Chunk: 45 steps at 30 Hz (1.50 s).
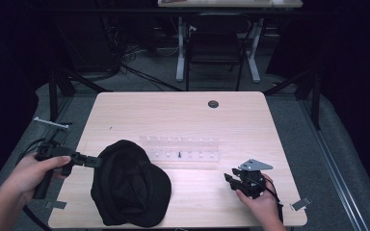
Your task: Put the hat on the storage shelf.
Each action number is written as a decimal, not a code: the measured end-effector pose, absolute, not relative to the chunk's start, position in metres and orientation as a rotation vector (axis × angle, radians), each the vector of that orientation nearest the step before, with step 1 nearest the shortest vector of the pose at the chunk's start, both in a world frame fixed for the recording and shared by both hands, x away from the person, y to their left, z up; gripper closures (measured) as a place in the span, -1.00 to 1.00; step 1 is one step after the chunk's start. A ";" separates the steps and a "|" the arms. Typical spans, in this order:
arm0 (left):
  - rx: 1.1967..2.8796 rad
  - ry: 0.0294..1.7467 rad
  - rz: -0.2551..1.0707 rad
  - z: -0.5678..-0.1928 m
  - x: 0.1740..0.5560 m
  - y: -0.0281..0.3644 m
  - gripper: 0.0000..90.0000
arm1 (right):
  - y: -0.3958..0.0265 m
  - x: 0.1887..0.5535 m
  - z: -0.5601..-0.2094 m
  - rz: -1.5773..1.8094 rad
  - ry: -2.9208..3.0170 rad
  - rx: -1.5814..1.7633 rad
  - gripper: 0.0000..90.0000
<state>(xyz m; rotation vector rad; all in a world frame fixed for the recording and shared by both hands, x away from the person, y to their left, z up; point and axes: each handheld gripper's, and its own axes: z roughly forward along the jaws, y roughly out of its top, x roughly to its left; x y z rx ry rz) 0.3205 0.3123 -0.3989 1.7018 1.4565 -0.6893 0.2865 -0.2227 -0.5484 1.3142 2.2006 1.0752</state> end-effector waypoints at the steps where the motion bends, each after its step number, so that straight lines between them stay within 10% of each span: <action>1: 1.697 1.452 -0.692 -0.397 0.320 0.312 0.90 | -0.223 0.287 -0.548 1.075 2.201 1.314 0.33; 45: 1.511 1.296 -0.617 -0.305 0.362 0.278 0.90 | -0.225 0.288 -0.549 1.078 2.205 1.322 0.32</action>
